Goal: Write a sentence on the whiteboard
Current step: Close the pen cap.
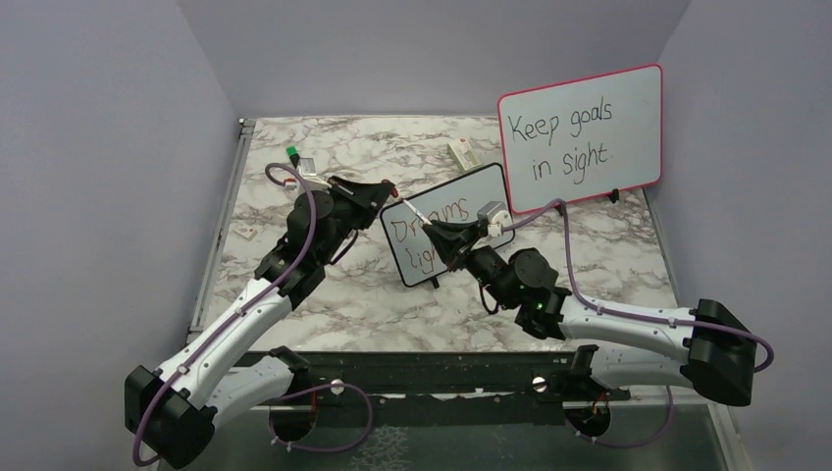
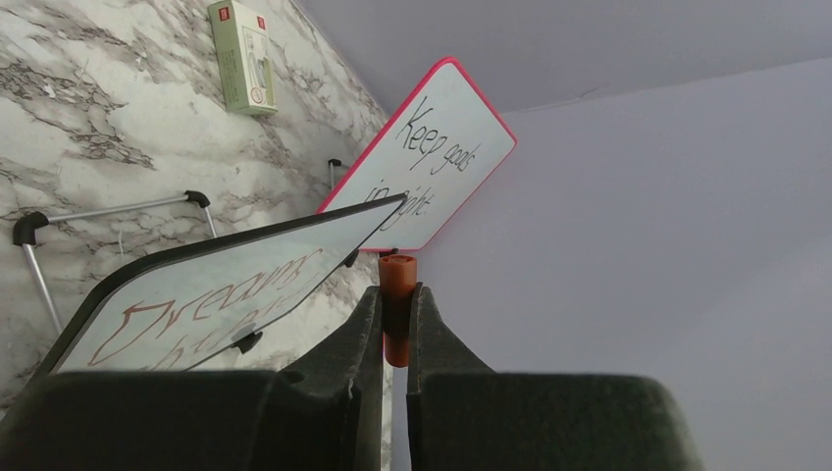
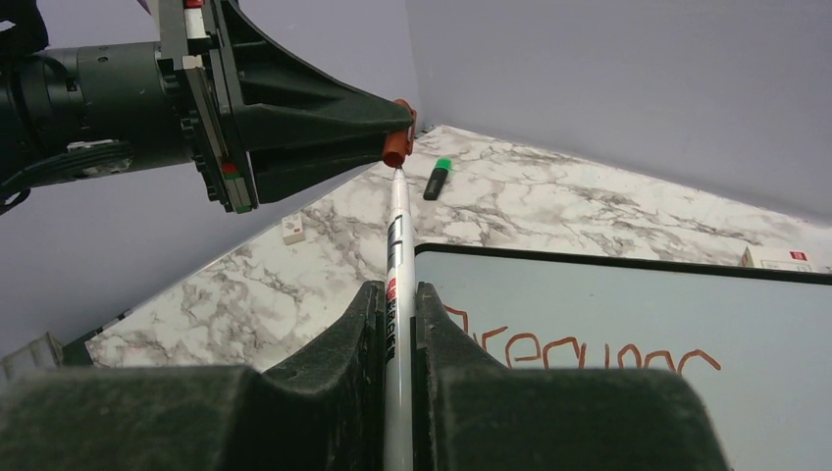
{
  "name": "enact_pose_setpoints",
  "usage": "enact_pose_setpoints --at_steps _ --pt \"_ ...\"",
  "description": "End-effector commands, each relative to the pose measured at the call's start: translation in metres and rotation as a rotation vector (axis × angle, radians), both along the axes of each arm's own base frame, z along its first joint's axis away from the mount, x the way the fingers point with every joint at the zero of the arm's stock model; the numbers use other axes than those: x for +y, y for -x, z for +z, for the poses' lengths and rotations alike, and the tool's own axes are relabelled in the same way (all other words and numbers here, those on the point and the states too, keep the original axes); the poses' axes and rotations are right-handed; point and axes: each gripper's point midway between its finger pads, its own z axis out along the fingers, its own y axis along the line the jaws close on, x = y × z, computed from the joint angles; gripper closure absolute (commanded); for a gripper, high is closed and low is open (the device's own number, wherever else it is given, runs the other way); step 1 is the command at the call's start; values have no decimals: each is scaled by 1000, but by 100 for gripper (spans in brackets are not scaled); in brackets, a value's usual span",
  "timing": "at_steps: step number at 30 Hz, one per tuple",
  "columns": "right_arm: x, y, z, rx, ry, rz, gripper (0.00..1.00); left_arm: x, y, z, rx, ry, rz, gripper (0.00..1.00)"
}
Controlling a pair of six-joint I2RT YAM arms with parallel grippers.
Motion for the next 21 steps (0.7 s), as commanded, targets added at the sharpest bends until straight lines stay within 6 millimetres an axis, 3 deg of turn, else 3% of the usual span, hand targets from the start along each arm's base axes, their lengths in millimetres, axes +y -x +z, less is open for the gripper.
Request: enact_pose_setpoints --at_steps 1,21 --pt "4 1 22 -35 -51 9 99 -9 3 14 -31 40 -44 100" --pt "2 -1 22 -26 -59 -7 99 -12 4 9 -32 23 -63 100"
